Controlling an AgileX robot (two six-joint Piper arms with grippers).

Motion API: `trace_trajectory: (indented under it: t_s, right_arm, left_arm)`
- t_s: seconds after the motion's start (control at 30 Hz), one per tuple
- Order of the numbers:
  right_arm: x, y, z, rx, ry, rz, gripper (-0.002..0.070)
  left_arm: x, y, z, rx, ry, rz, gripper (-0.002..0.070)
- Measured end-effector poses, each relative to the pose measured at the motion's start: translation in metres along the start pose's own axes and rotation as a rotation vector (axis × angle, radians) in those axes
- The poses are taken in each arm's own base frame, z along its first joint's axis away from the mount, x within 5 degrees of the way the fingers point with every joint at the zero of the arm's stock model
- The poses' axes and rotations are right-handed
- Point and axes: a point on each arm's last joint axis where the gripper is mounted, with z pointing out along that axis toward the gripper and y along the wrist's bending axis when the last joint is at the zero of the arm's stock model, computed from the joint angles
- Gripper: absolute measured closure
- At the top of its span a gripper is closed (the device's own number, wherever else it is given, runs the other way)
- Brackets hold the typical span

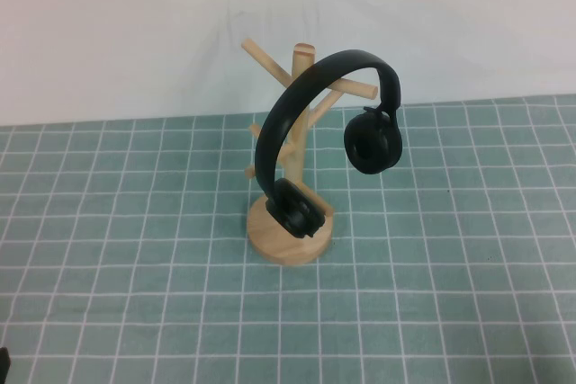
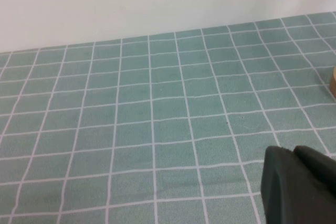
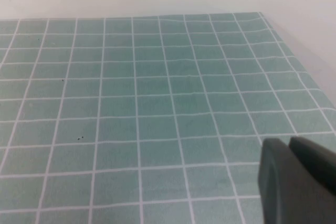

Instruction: Take out the headphones from the headphone stand

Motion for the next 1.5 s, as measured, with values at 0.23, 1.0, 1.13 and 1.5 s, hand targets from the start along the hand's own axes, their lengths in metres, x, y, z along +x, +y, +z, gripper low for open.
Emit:
trace_trajectory:
  t_s: [0.23, 1.0, 1.13, 1.5]
  right_arm:
    - [0.0, 0.0, 0.0, 0.0, 0.0, 0.0, 0.0682]
    - [-0.025, 0.001, -0.004, -0.008, -0.282, 0.0, 0.0682]
    - [-0.042, 0.001, -0.01, -0.015, -0.484, 0.0, 0.0682]
    - [-0.068, 0.001, -0.031, -0.025, -0.848, 0.025, 0.0682]
  left_arm:
    - [0.0, 0.0, 0.0, 0.0, 0.0, 0.0, 0.0681]
    - [0.0, 0.0, 0.0, 0.0, 0.0, 0.0, 0.0681]
    - [0.0, 0.0, 0.0, 0.0, 0.0, 0.0, 0.0681]
    - [0.0, 0.0, 0.0, 0.0, 0.0, 0.0, 0.0681]
